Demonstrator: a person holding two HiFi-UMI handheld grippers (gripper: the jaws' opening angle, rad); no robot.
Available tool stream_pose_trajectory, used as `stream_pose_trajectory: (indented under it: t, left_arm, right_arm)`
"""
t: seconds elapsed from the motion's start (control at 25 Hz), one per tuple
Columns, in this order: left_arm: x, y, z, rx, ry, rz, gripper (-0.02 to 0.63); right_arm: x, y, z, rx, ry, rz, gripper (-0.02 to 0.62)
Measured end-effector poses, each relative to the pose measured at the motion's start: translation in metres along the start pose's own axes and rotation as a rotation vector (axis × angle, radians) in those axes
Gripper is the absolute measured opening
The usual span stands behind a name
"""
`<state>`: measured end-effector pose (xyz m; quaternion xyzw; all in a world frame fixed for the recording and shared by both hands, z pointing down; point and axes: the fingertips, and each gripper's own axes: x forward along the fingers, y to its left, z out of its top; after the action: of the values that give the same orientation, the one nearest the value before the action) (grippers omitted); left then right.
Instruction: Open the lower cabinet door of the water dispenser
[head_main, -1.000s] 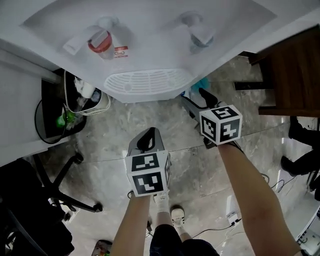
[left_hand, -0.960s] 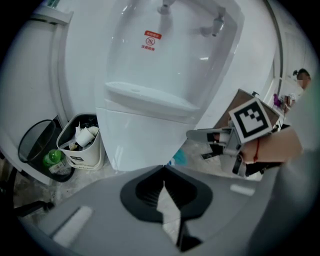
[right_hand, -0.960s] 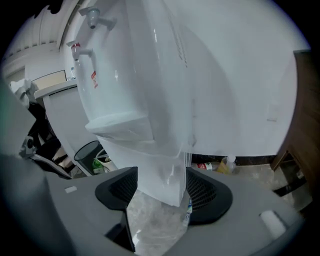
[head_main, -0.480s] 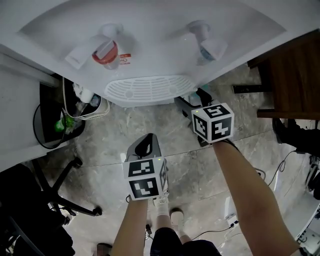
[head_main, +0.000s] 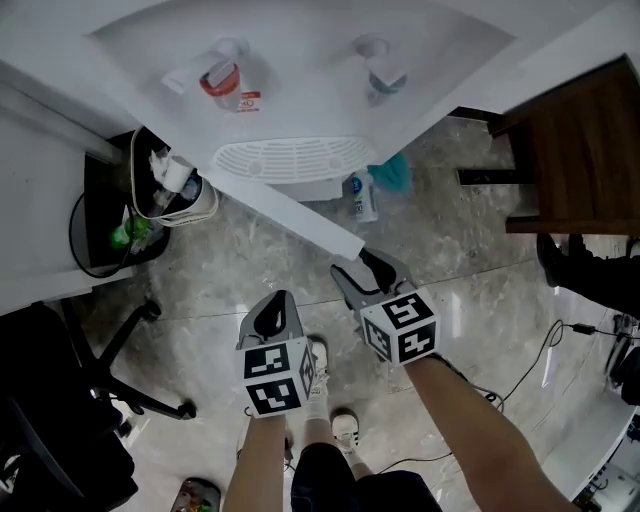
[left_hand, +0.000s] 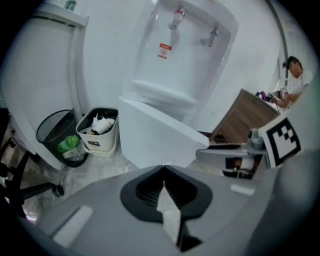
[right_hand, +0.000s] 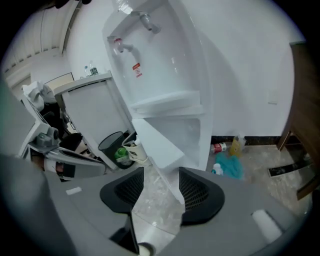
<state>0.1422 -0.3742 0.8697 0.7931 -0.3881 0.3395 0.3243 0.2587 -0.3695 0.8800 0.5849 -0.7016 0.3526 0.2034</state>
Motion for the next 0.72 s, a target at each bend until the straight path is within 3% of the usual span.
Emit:
stream_pose_trajectory:
  t: [0.28, 0.48, 0.72]
  left_arm:
    - [-0.04, 0.028, -0.052, -0.052, 0.016, 0.016, 0.008]
    - [-0.055, 0.059, -0.07, -0.103, 0.016, 0.056, 0.008]
    - [-0.058, 0.074, -0.073, -0.129, 0.006, 0.082, 0.008]
  right_arm:
    - [-0.006, 0.107, -0.045, -0.015, 0.07, 0.134, 0.132]
    - [0.009, 0.152, -0.055, -0.005, 0.102, 0.173, -0.006]
    - [0.02, 0.177, -0.057, -0.027, 0.112, 0.209, -0.008]
